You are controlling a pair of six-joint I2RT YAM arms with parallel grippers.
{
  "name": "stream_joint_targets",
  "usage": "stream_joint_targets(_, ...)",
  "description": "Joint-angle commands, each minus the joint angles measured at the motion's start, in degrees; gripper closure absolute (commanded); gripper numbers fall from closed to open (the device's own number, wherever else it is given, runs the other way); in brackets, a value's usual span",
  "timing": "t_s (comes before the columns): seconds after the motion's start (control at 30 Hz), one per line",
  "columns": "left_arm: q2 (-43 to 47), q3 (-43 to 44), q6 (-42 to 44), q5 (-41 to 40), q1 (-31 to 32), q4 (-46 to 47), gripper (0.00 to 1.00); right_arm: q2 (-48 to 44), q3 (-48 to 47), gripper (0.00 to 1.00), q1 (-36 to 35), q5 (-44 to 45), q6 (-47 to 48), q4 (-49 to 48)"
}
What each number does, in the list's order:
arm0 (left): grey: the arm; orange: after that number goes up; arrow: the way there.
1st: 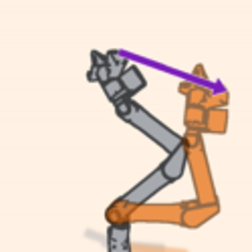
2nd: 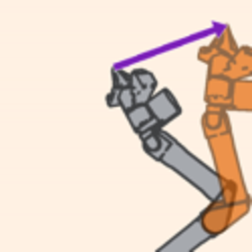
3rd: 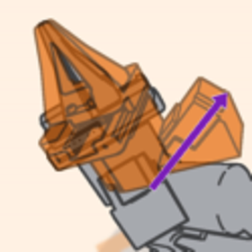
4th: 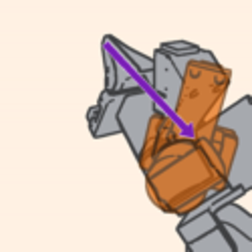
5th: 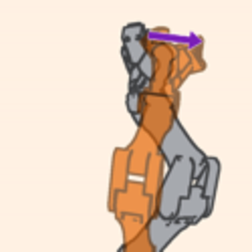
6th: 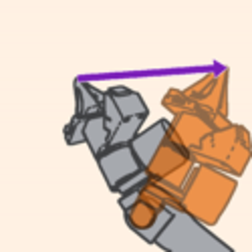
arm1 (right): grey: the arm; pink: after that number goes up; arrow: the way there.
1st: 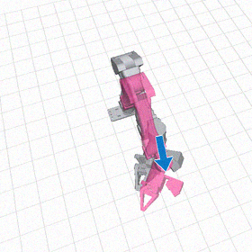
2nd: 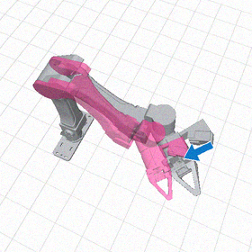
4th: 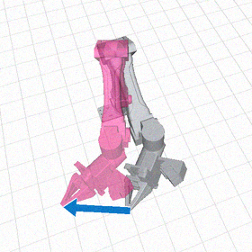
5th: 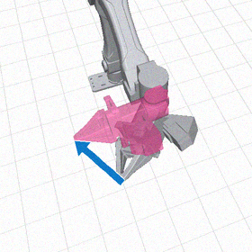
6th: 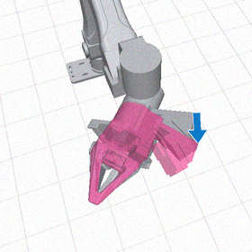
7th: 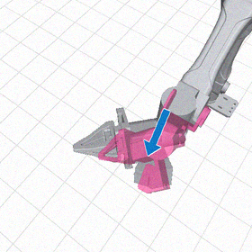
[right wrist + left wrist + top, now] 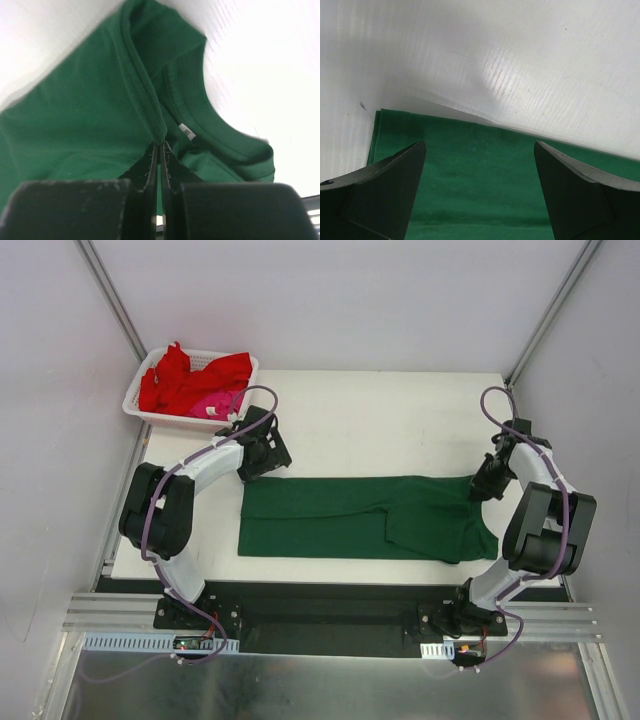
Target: Fold and stack the t-shirts
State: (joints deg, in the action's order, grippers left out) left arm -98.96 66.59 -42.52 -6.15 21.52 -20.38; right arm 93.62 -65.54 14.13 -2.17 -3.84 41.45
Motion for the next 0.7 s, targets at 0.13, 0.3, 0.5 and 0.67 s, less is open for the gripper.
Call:
stream_joint_targets(0.13, -0.53, 0.39, 1.83, 0.18, -1.22, 0.25, 0.10, -0.55, 0.59, 0.99, -0.16, 7.18, 1.20, 5.31)
stream_joint_targets(0.3, -0.62, 0.38, 2.97, 0.44, -1.74, 0.25, 0.10, 3.31, -0.72, 0.92, -0.16, 6.49, 2.60, 5.04)
stream_joint_targets(0.5, 0.43, 1.00, 7.01, 2.62, -1.74, 0.17, 0.10, 2.09, -7.66, 0.43, -0.33, 2.71, 3.48, 9.24)
stream_joint_targets(0.67, 6.21, -1.10, 9.21, 5.97, -1.39, 0.08, 0.11, -5.10, -16.72, 0.22, -4.02, -0.28, 2.44, 13.30)
